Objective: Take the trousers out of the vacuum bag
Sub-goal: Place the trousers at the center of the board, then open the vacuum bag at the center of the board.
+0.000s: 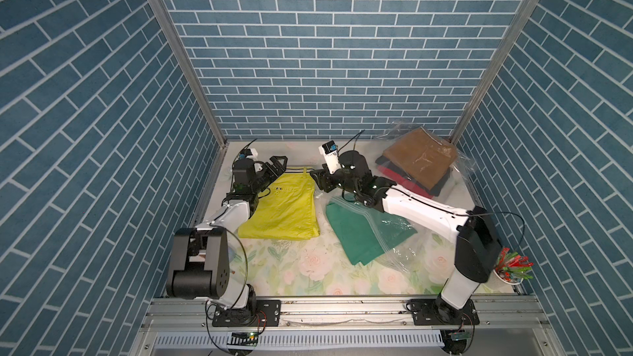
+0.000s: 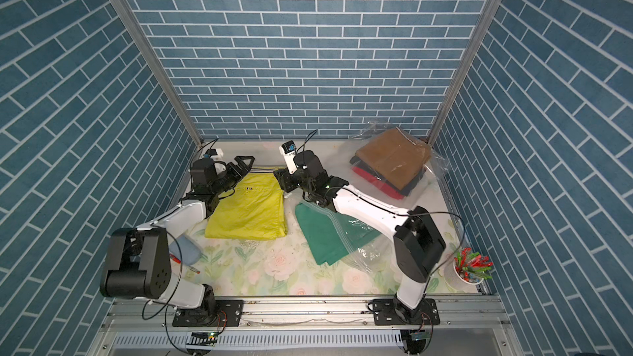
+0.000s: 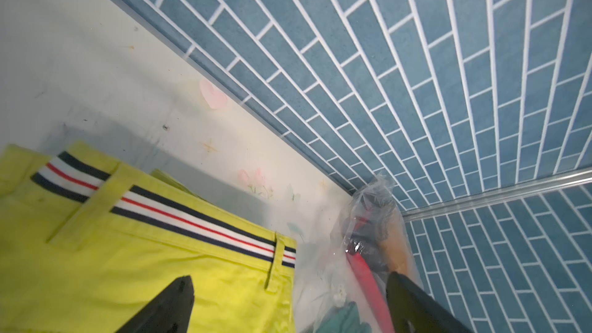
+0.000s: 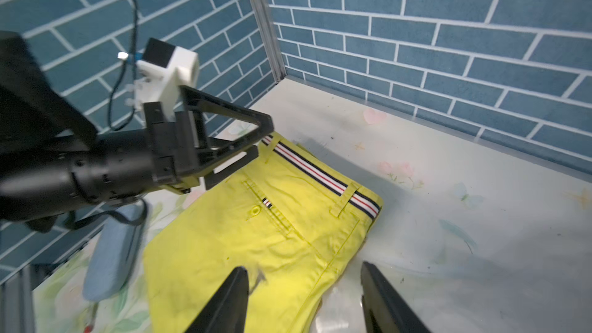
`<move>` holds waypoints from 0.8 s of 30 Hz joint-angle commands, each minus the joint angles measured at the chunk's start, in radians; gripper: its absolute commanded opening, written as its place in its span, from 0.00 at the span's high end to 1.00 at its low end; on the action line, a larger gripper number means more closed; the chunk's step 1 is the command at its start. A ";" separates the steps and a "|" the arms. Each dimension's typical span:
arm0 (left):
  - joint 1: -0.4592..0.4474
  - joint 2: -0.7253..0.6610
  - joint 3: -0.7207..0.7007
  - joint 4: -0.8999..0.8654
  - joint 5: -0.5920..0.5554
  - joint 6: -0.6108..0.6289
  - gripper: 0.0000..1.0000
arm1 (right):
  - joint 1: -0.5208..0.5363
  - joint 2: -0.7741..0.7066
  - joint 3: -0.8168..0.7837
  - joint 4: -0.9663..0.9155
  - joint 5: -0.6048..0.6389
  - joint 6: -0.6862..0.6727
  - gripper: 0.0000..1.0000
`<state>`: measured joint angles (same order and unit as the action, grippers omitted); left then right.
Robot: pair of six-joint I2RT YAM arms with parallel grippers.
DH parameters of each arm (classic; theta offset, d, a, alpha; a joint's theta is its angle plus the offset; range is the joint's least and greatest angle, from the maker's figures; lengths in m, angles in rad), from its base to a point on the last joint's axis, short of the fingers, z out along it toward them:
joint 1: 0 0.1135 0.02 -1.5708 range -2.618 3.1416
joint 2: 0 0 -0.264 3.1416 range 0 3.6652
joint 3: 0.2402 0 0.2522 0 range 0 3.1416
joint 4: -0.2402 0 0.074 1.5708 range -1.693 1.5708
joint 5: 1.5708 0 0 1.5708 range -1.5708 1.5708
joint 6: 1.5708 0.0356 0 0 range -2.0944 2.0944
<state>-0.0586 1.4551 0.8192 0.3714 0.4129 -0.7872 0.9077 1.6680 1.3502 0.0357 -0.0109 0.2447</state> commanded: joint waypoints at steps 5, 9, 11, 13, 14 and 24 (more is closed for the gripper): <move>-0.204 -0.219 0.004 -0.312 -0.171 0.173 0.01 | 0.041 -0.290 -0.241 -0.145 0.102 -0.015 0.32; -0.299 -0.344 -0.058 -0.362 -0.216 0.189 0.00 | 0.070 -0.447 -0.381 -0.207 0.211 -0.005 0.28; -0.334 -0.400 -0.103 -0.355 -0.191 0.185 0.00 | 0.086 -0.512 -0.442 -0.243 0.265 0.010 0.27; -0.366 -0.447 -0.141 -0.353 -0.188 0.176 0.01 | 0.102 -0.561 -0.498 -0.268 0.300 0.027 0.24; -0.382 -0.468 -0.162 -0.350 -0.183 0.171 0.00 | 0.108 -0.580 -0.525 -0.282 0.316 0.043 0.23; -0.507 -0.544 -0.265 -0.317 -0.216 0.122 0.00 | 0.135 -0.537 -0.648 -0.246 0.446 0.151 0.23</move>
<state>-0.5316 0.9234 0.5636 0.0410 0.2279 -0.6563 1.0382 1.0969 0.7033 -0.2256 0.3523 0.3355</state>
